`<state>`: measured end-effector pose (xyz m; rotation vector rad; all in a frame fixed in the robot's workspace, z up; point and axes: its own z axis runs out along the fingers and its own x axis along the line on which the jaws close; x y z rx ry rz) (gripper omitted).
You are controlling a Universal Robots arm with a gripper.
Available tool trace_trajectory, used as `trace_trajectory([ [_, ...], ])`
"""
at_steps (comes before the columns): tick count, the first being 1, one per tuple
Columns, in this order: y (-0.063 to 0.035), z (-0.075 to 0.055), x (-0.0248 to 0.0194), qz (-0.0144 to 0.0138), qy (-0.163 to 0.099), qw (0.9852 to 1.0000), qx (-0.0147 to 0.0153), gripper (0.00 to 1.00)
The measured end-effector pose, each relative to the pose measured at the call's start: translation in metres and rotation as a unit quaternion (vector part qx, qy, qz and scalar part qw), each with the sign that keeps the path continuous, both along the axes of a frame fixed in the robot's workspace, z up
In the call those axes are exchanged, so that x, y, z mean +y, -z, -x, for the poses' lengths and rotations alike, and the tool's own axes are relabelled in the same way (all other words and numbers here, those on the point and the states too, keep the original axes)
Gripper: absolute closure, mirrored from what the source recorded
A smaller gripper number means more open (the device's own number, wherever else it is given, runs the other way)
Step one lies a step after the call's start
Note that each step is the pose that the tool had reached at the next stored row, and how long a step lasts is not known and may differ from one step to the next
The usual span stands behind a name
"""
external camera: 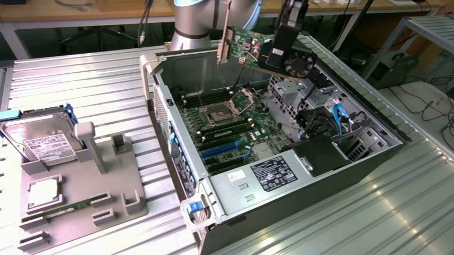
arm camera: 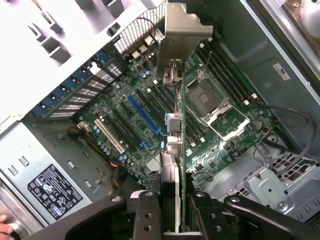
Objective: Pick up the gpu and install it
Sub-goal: 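Insert the gpu into the slot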
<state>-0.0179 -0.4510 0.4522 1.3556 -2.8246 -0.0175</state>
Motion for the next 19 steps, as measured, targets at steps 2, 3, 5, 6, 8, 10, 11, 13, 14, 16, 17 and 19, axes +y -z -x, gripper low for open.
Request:
trace_trajectory([
  [2,0.0,0.0,0.0,0.0,-0.01,0.9999,0.0,0.72],
  [3,0.0,0.0,0.0,0.0,-0.015,0.9999,0.0,0.72],
  [5,0.0,-0.0001,0.0,0.0,-0.026,0.9997,0.0,0.72],
  [6,0.0,0.0,-0.0001,0.0,-0.034,0.9994,0.0,0.72],
  [8,0.0,0.0,-0.0001,0.0,-0.044,0.9991,0.0,0.72],
  [10,0.0,0.0,-0.0001,0.0,-0.055,0.9985,0.0,0.72],
  [11,0.0,0.0,-0.0001,0.0,-0.06,0.9982,0.0,0.72],
  [13,0.0001,0.0,-0.0002,0.0,-0.07,0.9976,0.0,0.72],
  [14,0.0001,0.0,-0.0002,0.0,-0.075,0.9972,0.0,0.72],
  [16,0.0001,0.0,-0.0002,0.0,-0.085,0.9964,0.0,0.72],
  [17,0.0001,0.0,-0.0002,0.0,-0.09,0.9959,0.0,0.72],
  [19,0.0001,0.0,-0.0002,0.0,-0.105,0.9945,0.0,0.72],
])
